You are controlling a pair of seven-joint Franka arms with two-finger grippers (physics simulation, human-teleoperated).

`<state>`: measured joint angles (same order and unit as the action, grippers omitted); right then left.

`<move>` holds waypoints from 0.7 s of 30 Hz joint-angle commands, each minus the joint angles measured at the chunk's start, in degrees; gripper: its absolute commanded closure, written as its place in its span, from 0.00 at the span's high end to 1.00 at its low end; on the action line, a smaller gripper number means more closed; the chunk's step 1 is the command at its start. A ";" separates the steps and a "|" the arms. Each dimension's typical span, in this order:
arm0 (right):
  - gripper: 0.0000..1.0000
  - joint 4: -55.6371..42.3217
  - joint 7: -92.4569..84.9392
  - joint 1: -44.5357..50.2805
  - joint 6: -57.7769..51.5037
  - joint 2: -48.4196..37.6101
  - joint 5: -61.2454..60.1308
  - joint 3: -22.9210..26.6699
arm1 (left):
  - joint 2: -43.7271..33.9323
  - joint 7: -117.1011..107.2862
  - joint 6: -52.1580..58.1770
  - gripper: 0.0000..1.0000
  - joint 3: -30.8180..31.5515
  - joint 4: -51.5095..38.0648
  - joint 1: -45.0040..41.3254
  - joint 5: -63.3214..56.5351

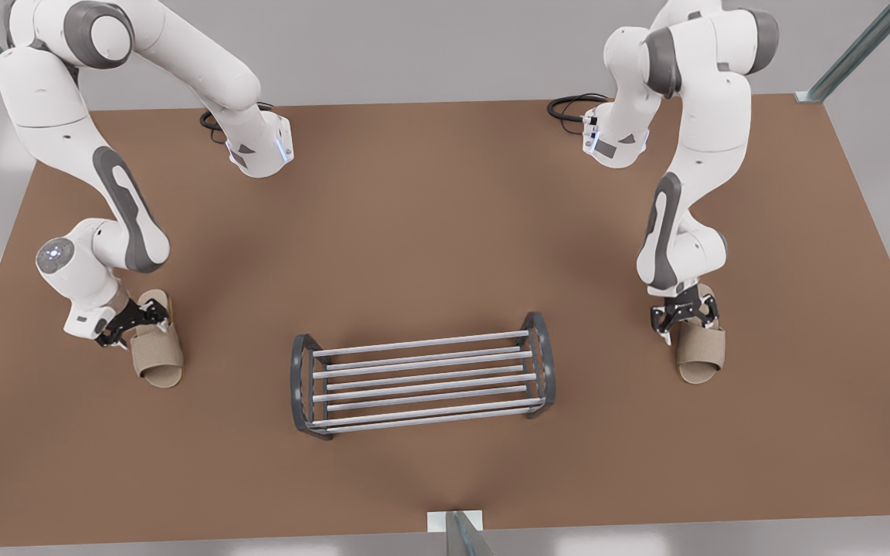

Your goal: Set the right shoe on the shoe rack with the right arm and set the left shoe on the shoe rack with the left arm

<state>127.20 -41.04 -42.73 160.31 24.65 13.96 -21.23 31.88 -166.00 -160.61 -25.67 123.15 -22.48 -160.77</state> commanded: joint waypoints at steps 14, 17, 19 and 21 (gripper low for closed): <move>1.00 -1.95 -4.84 -11.06 0.44 -0.57 0.28 -4.34 | 0.82 -69.28 -0.05 0.70 0.53 -1.51 0.86 -0.07; 1.00 -1.95 -4.14 -10.35 0.79 0.05 0.28 -4.43 | 0.03 -69.10 -1.37 0.44 0.53 -1.86 0.78 -0.07; 1.00 -1.95 -3.88 -9.74 0.79 0.66 0.28 -4.43 | -0.76 -68.84 -1.46 0.37 0.53 -2.39 0.51 -0.24; 1.00 -1.25 -4.05 -10.62 0.79 0.92 0.28 -4.43 | -0.76 -68.84 -1.46 0.26 0.62 -2.65 0.16 -0.51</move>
<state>125.73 -43.61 -53.10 161.02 25.50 14.29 -25.64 31.22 -166.00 -161.60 -25.07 120.63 -22.23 -161.02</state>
